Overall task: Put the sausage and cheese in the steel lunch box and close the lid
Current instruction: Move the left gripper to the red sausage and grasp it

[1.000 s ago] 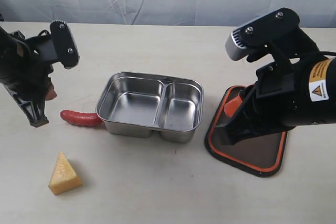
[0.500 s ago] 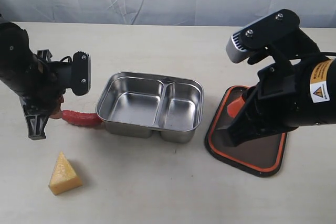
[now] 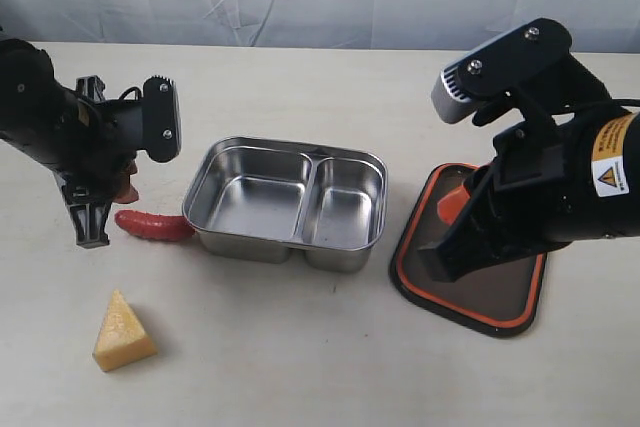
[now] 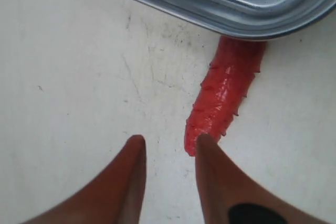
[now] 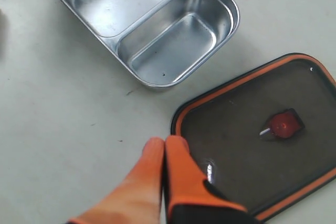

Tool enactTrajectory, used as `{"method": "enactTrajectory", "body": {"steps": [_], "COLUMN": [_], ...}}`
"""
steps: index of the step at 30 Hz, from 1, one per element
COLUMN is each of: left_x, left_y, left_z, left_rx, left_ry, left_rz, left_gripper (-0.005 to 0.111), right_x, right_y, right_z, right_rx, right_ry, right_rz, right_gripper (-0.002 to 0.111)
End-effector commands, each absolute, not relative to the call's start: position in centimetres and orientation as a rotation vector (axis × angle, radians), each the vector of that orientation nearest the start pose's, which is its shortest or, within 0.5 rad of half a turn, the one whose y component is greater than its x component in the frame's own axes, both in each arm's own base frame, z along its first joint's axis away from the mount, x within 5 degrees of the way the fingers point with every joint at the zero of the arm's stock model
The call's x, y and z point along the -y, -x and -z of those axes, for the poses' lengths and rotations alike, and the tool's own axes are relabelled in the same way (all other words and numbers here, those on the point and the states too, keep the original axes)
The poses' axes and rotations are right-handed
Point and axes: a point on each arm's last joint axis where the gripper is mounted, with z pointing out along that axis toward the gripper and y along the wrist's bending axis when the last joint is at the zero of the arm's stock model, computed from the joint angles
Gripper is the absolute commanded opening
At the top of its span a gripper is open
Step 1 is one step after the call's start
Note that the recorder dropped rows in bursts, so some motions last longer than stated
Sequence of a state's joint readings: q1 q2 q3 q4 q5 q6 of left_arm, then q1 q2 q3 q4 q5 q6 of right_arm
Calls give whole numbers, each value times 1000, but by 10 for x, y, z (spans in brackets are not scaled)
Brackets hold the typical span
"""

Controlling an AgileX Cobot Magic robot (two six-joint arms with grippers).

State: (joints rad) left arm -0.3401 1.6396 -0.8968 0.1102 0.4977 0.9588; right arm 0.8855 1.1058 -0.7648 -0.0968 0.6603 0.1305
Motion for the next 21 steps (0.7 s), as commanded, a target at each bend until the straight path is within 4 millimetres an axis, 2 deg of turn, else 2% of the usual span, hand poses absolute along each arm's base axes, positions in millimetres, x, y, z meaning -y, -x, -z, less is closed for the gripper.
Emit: {"method": "enactTrajectory", "body": {"steps": [1,3,8,12,13,16,21], "left_x": [98,98,97,95,94,90,87], "left_y": [-291,-291,-288,-285,-283,-279,-280], "left_z": [-186,-186,-185,-183,-182,-181,-181], "left_rx": [-2154,-2194,-2292,-2312,-2292,-2166,-2136], "left_ry": [-1698,-1642,-1555,-1610,-1687,-1968,-2021], "left_rz": [-263,-247,-219,-231,-239,-289,-338], "left_gripper": [32,33,45,58,60,56,38], "right_x": [-159,-159,-159,-159,-159,-159,-159], "right_y": [-138,-138,-138,-138,-138,-138,-138], "right_z": [-280,-280,-280,-280,-280,-280,-280], "right_rx": [-2292,-2290,-2290,-2290,-2290,-2289,-2291], "right_ry": [996,998,998,998,998,1001,1002], "right_rz": [-312,-307,-307,-307,-307,-307,-305], "right_gripper": [0,0,0,0,0,0,0]}}
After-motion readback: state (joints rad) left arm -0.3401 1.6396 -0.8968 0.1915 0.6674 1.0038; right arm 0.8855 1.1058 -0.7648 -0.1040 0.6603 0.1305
